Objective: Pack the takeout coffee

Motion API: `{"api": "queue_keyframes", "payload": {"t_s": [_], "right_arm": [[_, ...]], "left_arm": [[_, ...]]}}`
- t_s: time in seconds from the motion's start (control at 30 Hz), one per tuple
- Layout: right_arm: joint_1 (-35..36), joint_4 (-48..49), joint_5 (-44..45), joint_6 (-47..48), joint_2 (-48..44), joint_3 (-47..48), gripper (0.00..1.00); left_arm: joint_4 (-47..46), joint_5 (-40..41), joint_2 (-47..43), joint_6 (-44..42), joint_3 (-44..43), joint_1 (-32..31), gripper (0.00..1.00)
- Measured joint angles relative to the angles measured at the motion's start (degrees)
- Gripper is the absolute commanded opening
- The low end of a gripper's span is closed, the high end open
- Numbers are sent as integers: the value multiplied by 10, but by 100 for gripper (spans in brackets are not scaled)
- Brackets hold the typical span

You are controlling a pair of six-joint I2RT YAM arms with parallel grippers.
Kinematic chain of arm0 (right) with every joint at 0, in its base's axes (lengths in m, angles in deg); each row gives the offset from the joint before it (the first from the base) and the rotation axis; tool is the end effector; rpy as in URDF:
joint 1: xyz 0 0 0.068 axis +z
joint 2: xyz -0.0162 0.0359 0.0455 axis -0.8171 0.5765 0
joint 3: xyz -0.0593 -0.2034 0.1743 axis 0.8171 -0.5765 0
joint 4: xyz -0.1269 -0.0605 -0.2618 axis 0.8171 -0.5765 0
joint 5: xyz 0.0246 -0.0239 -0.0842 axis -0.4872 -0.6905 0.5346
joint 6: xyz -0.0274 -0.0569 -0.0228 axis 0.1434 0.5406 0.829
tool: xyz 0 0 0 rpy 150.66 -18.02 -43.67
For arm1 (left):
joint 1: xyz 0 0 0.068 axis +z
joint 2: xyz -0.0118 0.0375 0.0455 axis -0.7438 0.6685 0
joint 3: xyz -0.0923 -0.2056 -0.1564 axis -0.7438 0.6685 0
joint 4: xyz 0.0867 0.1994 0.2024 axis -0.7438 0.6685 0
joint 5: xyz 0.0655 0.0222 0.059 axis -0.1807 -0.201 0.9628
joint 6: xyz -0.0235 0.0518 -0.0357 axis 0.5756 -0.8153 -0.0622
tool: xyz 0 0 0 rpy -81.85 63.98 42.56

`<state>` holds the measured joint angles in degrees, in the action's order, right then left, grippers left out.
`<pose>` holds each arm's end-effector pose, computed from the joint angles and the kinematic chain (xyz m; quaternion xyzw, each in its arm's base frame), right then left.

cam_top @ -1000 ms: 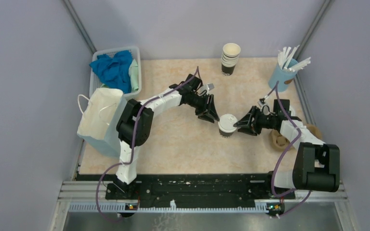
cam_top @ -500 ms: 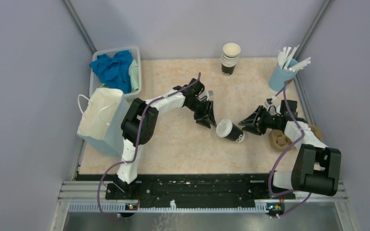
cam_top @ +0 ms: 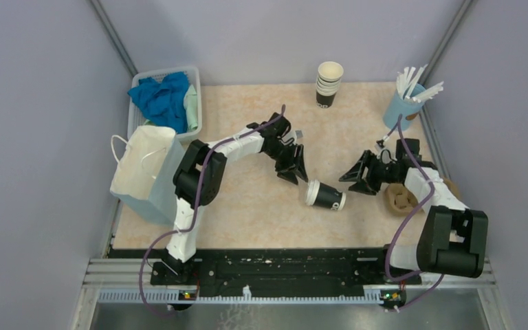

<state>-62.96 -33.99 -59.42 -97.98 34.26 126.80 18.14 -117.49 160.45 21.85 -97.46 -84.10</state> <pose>0.2710 0.0016 0.1611 0.1607 0.8793 0.4231 0.1487 0.3768 -0.3175 0.1367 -0.1035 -0.9130 0.3937 0.0266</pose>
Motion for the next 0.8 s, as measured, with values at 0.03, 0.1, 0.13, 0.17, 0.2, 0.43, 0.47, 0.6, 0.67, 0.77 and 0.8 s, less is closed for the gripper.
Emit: {"api": "queue_keyframes", "payload": {"t_s": [0.03, 0.1, 0.13, 0.17, 0.2, 0.43, 0.47, 0.6, 0.67, 0.77, 0.8], "right_arm": [[6, -16, 14, 9, 0, 12, 64], [18, -45, 46, 24, -2, 35, 70], [26, -64, 69, 33, -3, 47, 72], [32, -79, 85, 39, -6, 57, 74], [40, -98, 105, 46, -12, 66, 75], [73, -147, 132, 54, -52, 50, 68], [74, -144, 128, 50, -54, 40, 67], [74, -121, 115, 36, -51, 3, 59], [74, -103, 107, 32, -43, -2, 55], [74, -67, 97, 28, -25, -2, 49], [74, -55, 96, 27, -17, -2, 48]], "left_arm": [[0, 0, 0, 0, 0, 2, 58], [-2, 0, -4, -2, 8, 6, 65], [-3, -1, -9, -3, 15, 9, 67], [-2, -3, -17, -4, 26, 12, 71], [-11, -8, -24, -1, 39, 13, 73], [-89, -79, -82, 46, 115, 10, 77], [-103, -86, -82, 52, 115, 6, 75], [-122, -104, -80, 68, 108, -13, 70], [-127, -108, -76, 71, 96, -21, 69], [-132, -108, -69, 76, 78, -31, 69], [-134, -108, -67, 76, 72, -33, 68]]}}
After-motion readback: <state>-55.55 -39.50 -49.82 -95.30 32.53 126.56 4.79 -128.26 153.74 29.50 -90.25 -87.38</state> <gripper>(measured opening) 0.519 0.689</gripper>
